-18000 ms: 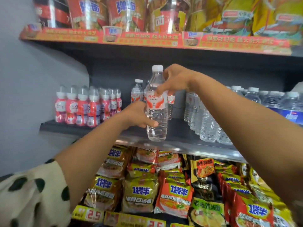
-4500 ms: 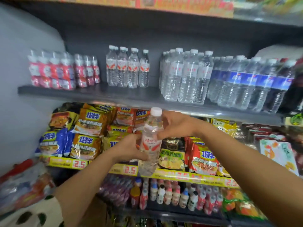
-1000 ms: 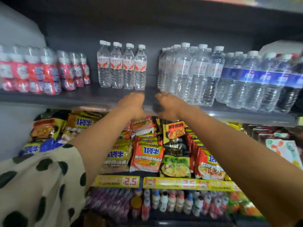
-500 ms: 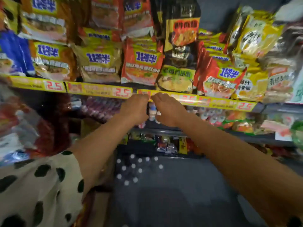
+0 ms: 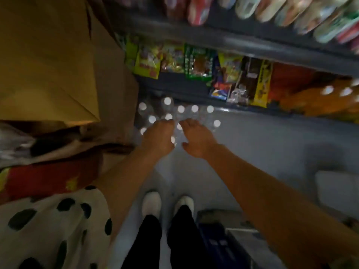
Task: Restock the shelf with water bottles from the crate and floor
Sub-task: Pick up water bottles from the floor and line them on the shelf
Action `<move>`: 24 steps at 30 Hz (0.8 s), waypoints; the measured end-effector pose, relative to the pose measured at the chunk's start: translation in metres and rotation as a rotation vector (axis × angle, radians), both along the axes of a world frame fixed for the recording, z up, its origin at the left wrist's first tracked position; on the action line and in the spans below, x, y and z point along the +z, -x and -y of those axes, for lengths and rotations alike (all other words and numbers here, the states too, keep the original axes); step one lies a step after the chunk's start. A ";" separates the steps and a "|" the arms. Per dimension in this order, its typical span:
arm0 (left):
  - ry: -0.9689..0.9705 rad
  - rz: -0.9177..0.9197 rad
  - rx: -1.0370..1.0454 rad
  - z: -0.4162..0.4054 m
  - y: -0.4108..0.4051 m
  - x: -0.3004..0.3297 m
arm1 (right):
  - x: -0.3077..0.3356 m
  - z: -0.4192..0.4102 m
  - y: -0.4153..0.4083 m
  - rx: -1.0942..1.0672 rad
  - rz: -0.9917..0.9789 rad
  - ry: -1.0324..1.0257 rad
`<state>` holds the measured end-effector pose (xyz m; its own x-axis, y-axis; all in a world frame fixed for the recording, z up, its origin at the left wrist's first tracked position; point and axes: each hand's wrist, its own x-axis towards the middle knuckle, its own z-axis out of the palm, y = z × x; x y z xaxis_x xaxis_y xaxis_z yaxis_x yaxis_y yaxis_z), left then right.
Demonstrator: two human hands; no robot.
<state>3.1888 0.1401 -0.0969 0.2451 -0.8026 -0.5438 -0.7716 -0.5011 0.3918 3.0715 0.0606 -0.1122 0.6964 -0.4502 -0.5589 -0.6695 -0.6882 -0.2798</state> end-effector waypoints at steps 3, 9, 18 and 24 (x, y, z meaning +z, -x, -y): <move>-0.085 0.028 0.020 -0.014 0.000 -0.063 | -0.071 -0.016 -0.002 -0.017 -0.020 -0.035; -0.123 0.058 0.028 -0.035 -0.002 -0.154 | -0.175 -0.039 -0.023 -0.022 -0.038 -0.021; -0.088 0.068 0.057 -0.045 -0.013 -0.181 | -0.211 -0.035 -0.039 -0.025 -0.056 0.014; -0.040 -0.028 0.100 -0.033 -0.011 -0.106 | -0.104 -0.014 -0.025 -0.010 0.033 0.003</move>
